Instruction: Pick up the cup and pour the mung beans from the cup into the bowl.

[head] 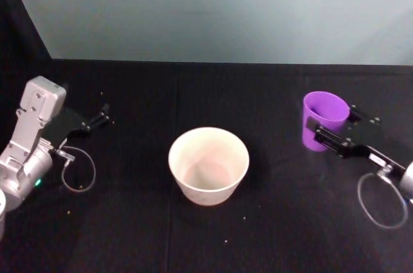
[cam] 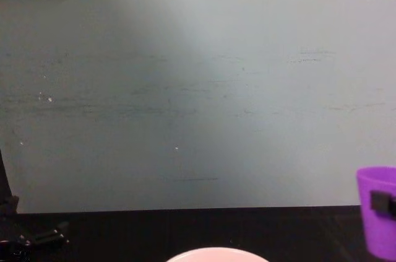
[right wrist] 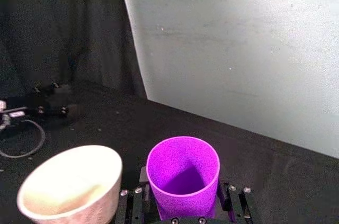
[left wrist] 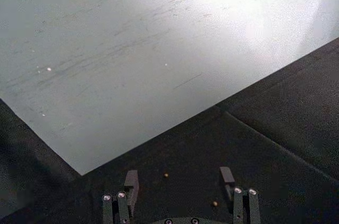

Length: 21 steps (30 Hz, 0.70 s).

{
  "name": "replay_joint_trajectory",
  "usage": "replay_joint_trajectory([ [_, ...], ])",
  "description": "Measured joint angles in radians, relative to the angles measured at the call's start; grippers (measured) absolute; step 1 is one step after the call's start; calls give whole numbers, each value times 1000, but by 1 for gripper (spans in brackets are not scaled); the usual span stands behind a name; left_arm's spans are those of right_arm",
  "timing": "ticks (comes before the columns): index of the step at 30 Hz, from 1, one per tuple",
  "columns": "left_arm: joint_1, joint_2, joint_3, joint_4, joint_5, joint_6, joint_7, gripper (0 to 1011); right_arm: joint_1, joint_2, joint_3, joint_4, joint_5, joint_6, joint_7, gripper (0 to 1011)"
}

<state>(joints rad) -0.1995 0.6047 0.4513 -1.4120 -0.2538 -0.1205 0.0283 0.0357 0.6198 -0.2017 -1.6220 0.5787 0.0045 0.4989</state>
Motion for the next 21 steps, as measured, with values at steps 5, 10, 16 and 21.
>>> replay_joint_trajectory([
  [5, 0, 0, 0, 0, 0, 0, 0, 1000, -62, 49, 42, -84, 29, 8, 1, 729],
  [10, 0, 0, 0, 0, 0, 0, 0, 1000, -83, 87, 63, -149, 36, 41, -18, 729],
  [16, 0, 0, 0, 0, 0, 0, 0, 1000, -74, 105, 61, -180, 25, 70, -38, 729],
  [21, 0, 0, 0, 0, 0, 0, 0, 1000, -68, 108, 56, -181, 26, 77, -35, 729],
])
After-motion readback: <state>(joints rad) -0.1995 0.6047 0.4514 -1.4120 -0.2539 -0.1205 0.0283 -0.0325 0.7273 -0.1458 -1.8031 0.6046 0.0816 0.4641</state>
